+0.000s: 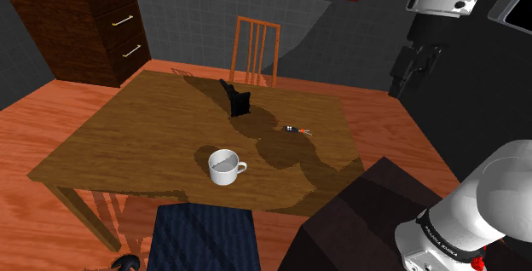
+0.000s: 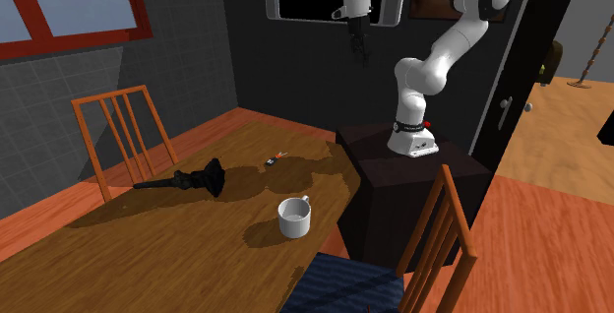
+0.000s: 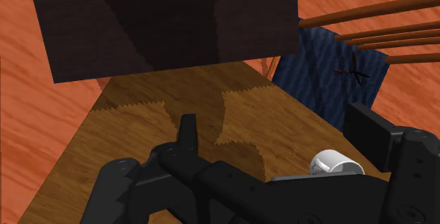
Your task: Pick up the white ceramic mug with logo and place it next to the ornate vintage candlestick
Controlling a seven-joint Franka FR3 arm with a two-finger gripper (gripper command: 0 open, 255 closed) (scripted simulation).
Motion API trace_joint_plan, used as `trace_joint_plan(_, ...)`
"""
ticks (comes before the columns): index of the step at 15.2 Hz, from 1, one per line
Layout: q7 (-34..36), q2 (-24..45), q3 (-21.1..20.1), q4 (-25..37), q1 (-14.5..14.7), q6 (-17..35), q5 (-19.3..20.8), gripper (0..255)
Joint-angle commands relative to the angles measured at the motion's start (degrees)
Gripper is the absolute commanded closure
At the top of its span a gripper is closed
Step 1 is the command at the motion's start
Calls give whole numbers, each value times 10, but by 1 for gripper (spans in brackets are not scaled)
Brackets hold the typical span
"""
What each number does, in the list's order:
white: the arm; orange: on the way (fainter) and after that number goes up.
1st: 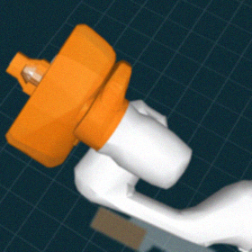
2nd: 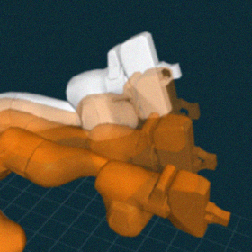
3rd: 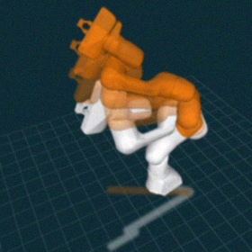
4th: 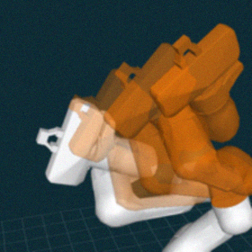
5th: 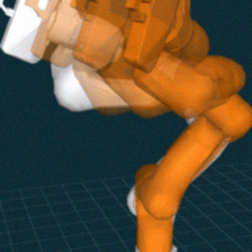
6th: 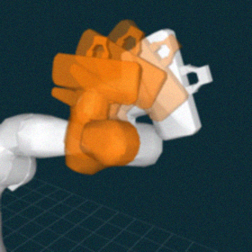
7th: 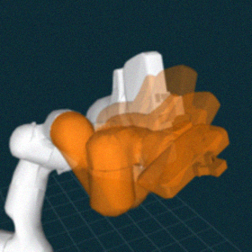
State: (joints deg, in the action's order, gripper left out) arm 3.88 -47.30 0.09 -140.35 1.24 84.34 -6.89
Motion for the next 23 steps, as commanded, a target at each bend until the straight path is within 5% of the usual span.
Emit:
trace_joint_plan(1,0,0,0,0,0,0,0,0)
trace_joint_plan(13,114,176,-127,-11,30,208,-58,0)
trace_joint_plan(23,231,393,-214,71,35,353,-20,0)
